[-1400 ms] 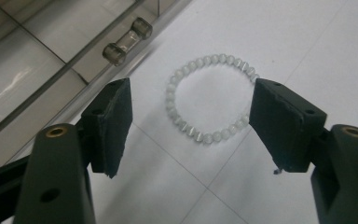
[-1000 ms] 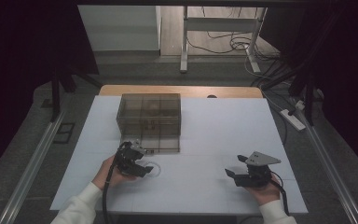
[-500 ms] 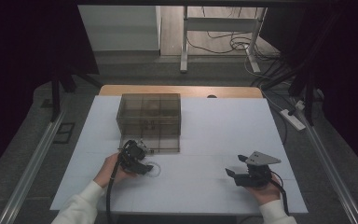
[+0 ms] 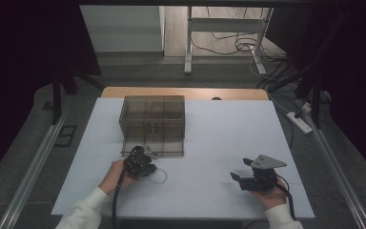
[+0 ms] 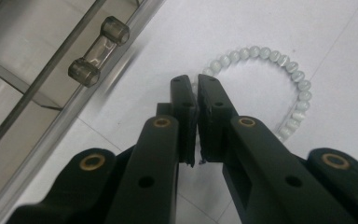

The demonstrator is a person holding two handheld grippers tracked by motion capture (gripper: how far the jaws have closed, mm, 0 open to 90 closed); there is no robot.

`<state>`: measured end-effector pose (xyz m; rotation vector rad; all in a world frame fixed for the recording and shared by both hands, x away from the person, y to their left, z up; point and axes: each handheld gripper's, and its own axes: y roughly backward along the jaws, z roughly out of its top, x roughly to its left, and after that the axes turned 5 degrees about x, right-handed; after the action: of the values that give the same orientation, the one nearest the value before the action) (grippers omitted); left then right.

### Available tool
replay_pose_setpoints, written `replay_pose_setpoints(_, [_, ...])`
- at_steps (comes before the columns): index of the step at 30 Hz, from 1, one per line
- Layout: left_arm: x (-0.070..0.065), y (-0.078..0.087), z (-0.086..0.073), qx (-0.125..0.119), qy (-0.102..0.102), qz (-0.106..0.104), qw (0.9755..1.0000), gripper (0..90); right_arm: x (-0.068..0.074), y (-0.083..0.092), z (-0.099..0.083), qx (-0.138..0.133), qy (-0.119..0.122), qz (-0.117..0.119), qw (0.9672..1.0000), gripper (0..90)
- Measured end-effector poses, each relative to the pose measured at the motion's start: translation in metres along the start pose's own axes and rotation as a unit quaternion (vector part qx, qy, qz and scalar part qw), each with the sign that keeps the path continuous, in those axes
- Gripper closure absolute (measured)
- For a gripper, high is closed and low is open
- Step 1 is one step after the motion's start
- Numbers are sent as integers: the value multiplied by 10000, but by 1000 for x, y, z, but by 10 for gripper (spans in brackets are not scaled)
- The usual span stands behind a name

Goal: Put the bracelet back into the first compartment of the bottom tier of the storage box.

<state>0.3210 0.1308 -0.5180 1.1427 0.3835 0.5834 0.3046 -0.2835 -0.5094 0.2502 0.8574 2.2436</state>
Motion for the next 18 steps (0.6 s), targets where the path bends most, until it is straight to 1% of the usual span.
replay_pose_setpoints(4, [-1, 0, -2, -76, 15, 15, 10000, 856, 0, 0, 0, 2, 2, -1, 10000, 243])
replay_pose_setpoints(6, [1, 0, -3, -120, 44, -17, 9999, 857, 0, 0, 0, 1, 6, -7, 10000, 243])
replay_pose_setpoints(7, [2, 2, -4, -206, 76, 40, 9998, 859, 0, 0, 0, 0, 4, -10, 10000, 243])
replay_pose_setpoints(9, [5, 7, -6, -418, 143, 38, 9990, 860, -1, 0, 0, 10, 12, -27, 10000, 243])
replay_pose_setpoints(10, [5, 7, -6, -418, 143, 38, 9990, 861, -1, 0, -1, 19, 14, -32, 10000, 243])
replay_pose_setpoints(13, [9, 16, -9, -666, 255, -57, 9974, 861, -1, 0, -1, 22, 15, -33, 10000, 243])
replay_pose_setpoints(15, [11, 21, -11, -787, 301, -93, 9964, 862, -1, 0, -1, 16, 11, -34, 10000, 243])
replay_pose_setpoints(16, [12, 23, -12, -851, 334, -118, 9957, 862, -1, 0, -1, 16, 12, -33, 10000, 243])
replay_pose_setpoints(17, [14, 27, -14, -952, 397, -131, 9946, 862, -1, 0, -1, 22, 19, -35, 10000, 243])
replay_pose_setpoints(18, [14, 27, -14, -952, 397, -131, 9946, 862, -1, 0, -1, 22, 19, -35, 10000, 243])
